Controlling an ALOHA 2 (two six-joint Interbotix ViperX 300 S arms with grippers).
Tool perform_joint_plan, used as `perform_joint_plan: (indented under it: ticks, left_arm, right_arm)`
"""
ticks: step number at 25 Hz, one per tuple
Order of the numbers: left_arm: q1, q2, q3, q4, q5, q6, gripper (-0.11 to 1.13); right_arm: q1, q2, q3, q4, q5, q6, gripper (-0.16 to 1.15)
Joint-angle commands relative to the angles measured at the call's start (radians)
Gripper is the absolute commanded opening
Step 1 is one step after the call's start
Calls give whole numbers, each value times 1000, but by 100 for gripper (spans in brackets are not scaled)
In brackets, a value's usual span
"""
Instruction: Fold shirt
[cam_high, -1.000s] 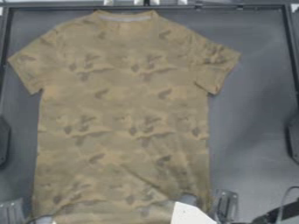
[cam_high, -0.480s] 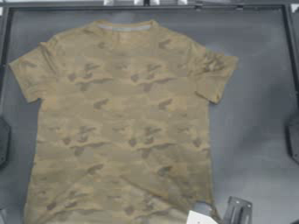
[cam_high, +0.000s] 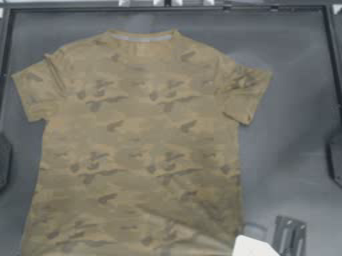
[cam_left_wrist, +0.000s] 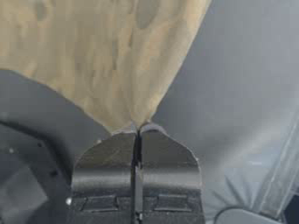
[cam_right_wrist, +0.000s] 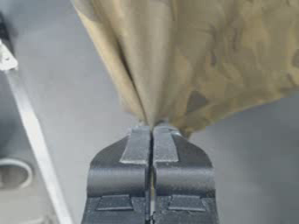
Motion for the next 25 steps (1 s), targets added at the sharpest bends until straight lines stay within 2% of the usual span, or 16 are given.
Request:
perform_joint_plan:
  ticks: [1, 6, 10, 16, 20, 25]
  left_arm:
    - [43, -115, 25, 14, 8, 11, 7]
    - [106, -216, 103, 15, 6, 51, 6]
    - [163, -302, 164, 18, 2, 78, 6]
    - [252, -459, 265, 81, -38, 124, 6]
    - [344, -560, 344, 118, -77, 175, 6]
    - [512, -640, 408, 124, -115, 301, 6]
  right_arm:
    - [-51, -86, 2, 26, 12, -58, 8]
    - [-149, -143, 49, 61, 11, -167, 8]
    - [-221, -190, 78, 55, 8, -229, 8]
    - [-348, -255, 118, 72, 3, -337, 8]
    - [-430, -273, 155, 67, -11, -397, 8]
    - [-546, -302, 196, 61, -83, -448, 8]
